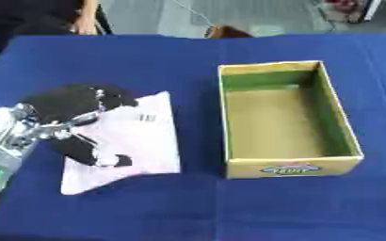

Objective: Pick up objects on the table and place them in the box.

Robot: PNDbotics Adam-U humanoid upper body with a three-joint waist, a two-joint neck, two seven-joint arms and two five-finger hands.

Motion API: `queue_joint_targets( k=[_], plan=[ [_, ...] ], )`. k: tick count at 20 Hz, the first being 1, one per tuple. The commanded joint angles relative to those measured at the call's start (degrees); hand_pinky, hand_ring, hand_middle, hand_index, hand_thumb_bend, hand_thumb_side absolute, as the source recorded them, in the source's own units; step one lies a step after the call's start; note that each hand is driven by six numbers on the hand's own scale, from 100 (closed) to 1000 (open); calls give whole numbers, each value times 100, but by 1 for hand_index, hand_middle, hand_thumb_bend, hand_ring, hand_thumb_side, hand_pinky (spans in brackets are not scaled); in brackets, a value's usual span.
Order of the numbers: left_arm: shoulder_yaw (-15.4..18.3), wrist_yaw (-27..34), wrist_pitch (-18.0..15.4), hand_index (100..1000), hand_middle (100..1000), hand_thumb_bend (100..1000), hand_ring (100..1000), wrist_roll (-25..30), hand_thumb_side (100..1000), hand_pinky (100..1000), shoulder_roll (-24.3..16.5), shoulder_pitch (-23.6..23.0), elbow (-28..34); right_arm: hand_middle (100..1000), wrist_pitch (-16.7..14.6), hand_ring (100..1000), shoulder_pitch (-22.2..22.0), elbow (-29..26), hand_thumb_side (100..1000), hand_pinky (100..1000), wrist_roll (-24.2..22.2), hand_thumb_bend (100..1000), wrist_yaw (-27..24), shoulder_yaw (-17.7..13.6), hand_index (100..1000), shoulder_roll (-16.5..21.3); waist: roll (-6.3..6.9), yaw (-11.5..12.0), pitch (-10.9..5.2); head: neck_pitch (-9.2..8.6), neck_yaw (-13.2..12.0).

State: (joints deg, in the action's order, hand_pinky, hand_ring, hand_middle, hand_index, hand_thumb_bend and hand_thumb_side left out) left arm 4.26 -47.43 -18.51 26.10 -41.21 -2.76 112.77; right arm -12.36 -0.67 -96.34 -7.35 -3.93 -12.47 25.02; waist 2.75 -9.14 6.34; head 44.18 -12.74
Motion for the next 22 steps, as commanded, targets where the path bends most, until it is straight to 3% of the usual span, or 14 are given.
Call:
queue_joint_targets(
  k=[1,12,22],
  plan=[
    [91,14,3,956,895,641,908,-29,761,806,-152,11,67,802,-12,599,17,-51,715,483,-12,596,7,-65,930,169,-20,9,-63,-6,33],
    [144,36,25,955,897,642,904,-122,762,805,-143,34,38,802,-13,599,15,-50,716,483,-14,596,13,-72,930,168,-25,12,-69,-6,37],
    [-31,-183,-87,951,897,658,897,-292,778,802,-111,593,-552,801,-14,599,32,-47,715,481,-38,596,-6,-51,930,152,-42,-26,-51,-6,3]
  ],
)
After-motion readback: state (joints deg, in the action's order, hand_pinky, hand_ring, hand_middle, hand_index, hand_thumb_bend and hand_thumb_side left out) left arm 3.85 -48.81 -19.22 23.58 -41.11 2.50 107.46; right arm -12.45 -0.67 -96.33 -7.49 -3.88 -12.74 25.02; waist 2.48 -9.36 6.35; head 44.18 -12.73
